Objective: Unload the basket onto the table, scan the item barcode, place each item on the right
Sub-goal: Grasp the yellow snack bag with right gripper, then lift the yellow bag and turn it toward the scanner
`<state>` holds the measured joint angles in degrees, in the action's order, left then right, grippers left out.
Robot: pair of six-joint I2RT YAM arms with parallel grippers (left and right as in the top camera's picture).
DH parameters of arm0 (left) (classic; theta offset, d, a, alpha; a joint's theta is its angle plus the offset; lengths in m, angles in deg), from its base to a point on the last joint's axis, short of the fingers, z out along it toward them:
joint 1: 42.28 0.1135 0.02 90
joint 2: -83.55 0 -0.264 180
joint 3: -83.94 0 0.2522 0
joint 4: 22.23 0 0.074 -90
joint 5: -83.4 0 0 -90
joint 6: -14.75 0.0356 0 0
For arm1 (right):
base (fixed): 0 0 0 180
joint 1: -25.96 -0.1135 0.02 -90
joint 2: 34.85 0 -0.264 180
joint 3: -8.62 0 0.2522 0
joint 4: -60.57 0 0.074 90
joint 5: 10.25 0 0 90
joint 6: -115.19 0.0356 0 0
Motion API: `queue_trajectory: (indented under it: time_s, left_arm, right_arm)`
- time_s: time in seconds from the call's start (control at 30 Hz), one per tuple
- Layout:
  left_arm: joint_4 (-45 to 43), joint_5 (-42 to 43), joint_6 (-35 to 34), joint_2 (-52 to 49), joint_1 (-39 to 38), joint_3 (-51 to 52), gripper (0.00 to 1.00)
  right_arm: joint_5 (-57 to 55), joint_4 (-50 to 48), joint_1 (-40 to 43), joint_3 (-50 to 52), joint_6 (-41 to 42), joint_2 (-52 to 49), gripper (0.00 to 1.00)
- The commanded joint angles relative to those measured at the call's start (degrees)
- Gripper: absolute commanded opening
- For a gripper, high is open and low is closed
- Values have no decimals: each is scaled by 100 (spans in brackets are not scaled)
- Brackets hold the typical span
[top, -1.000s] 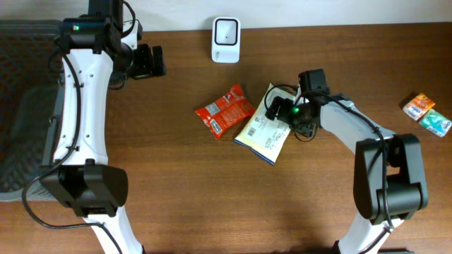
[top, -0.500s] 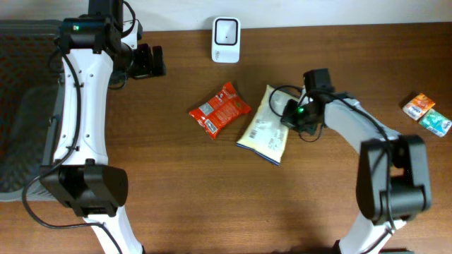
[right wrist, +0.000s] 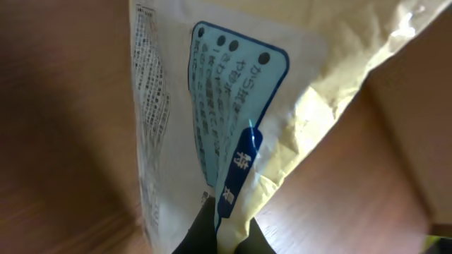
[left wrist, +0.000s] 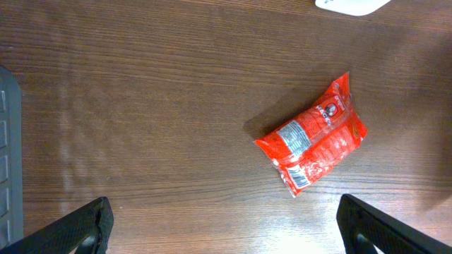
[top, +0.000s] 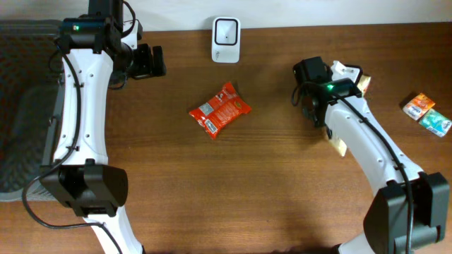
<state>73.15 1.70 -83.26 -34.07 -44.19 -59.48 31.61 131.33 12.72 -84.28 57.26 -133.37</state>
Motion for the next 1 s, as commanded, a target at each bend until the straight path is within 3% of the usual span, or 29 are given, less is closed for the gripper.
queue_trajectory:
  time_s: [0.0, 0.1, 0.33, 0.57, 0.63, 0.67, 0.83, 0.97]
  left_arm:
    - [-9, -24, -52, 48, -15, -50, 99]
    - [-9, -24, -52, 50, -15, -50, 99]
    - [-9, -24, -52, 48, -15, -50, 99]
    - [-9, -24, -50, 48, -15, -50, 99]
    - [-9, -24, -52, 48, -15, -50, 99]
    - [-7, -24, -52, 48, -15, -50, 99]
    - [-9, -24, -52, 48, -15, -50, 99]
    - [-9, -24, -52, 48, -15, -50, 99]
  right_arm:
    - [-1609, -105, -33, -68, 131, -11, 4]
    - [-1729, -483, -26, -68, -186, -24, 4]
    - [-404, -815, -90, -66, -463, -933, 4]
    - [800, -1117, -1202, -70, -459, -1497, 11]
    - [1215, -1281, -1515, -70, -459, -1497, 33]
    - [1528, -1388, -1676, -72, -459, -1495, 49]
    - [2583, -1233, -1626, -470, -459, -1456, 76]
    - [2900, -487, -933, -1169, -564, -1445, 96]
